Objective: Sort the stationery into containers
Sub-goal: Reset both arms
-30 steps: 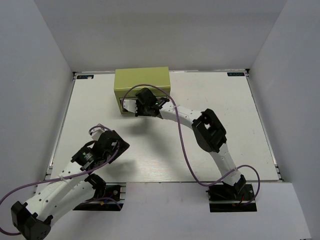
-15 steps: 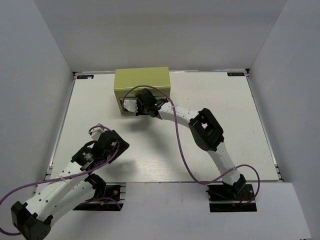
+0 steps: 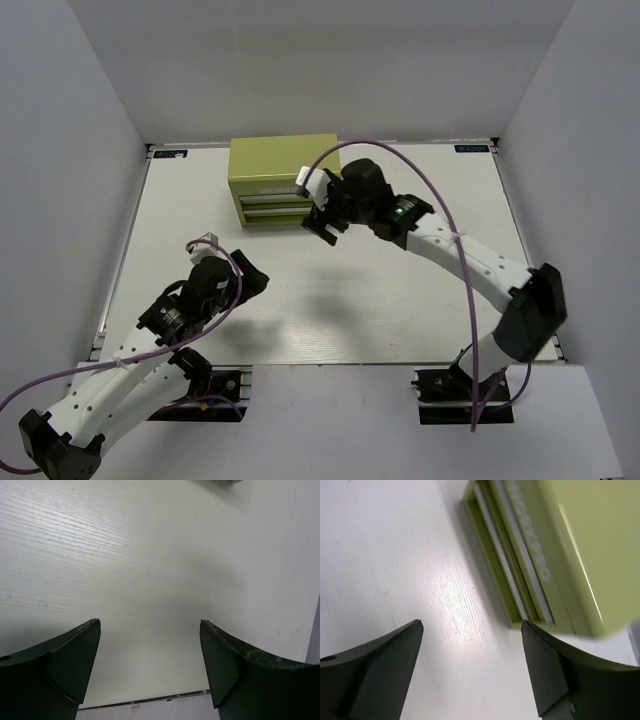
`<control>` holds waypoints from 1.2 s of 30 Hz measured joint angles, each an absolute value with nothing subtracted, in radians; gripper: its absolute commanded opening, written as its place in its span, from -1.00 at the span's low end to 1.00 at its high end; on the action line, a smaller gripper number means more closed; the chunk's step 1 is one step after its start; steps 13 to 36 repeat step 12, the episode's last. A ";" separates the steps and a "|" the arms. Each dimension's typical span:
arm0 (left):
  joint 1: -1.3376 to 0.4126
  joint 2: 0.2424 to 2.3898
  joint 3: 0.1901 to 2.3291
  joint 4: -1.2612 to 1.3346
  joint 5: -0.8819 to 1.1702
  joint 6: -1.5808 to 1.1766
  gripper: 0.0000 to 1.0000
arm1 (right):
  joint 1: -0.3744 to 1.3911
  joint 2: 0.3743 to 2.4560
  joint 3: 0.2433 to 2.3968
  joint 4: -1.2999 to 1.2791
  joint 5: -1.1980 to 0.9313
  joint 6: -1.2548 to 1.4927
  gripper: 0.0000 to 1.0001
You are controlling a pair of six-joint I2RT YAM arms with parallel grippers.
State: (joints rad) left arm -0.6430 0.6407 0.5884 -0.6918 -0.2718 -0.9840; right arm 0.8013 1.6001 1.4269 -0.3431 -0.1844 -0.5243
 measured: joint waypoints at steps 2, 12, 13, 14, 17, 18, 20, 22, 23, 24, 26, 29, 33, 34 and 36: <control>-0.643 0.652 0.591 -0.662 -0.254 -0.948 0.81 | 0.793 1.517 1.372 -0.337 -0.126 -0.484 0.80; -0.643 0.731 0.598 -0.515 -0.168 -0.832 0.92 | 0.770 1.250 1.091 -0.332 0.132 -0.392 0.80; -0.643 0.731 0.598 -0.515 -0.168 -0.832 0.92 | 0.770 1.250 1.091 -0.332 0.132 -0.392 0.80; -0.643 0.731 0.598 -0.515 -0.168 -0.832 0.92 | 0.770 1.250 1.091 -0.332 0.132 -0.392 0.80; -0.643 0.731 0.598 -0.515 -0.168 -0.832 0.92 | 0.770 1.250 1.091 -0.332 0.132 -0.392 0.80; -0.643 0.731 0.598 -0.515 -0.168 -0.832 0.92 | 0.770 1.250 1.091 -0.332 0.132 -0.392 0.80; -0.643 0.731 0.598 -0.515 -0.168 -0.832 0.92 | 0.770 1.250 1.091 -0.332 0.132 -0.392 0.80; -0.643 0.731 0.598 -0.515 -0.168 -0.832 0.92 | 0.770 1.250 1.091 -0.332 0.132 -0.392 0.80; -0.643 0.731 0.598 -0.515 -0.168 -0.832 0.92 | 0.770 1.250 1.091 -0.332 0.132 -0.392 0.80; -0.643 0.731 0.598 -0.515 -0.168 -0.832 0.92 | 0.770 1.250 1.091 -0.332 0.132 -0.392 0.80; -0.643 0.731 0.598 -0.515 -0.168 -0.832 0.92 | 0.770 1.250 1.091 -0.332 0.132 -0.392 0.80; -0.643 0.731 0.598 -0.515 -0.168 -0.832 0.92 | 0.770 1.250 1.091 -0.332 0.132 -0.392 0.80; -0.643 0.731 0.598 -0.515 -0.168 -0.832 0.92 | 0.770 1.250 1.091 -0.332 0.132 -0.392 0.80; -0.643 0.731 0.598 -0.515 -0.168 -0.832 0.92 | 0.770 1.250 1.091 -0.332 0.132 -0.392 0.80; -0.643 0.731 0.598 -0.515 -0.168 -0.832 0.92 | 0.770 1.250 1.091 -0.332 0.132 -0.392 0.80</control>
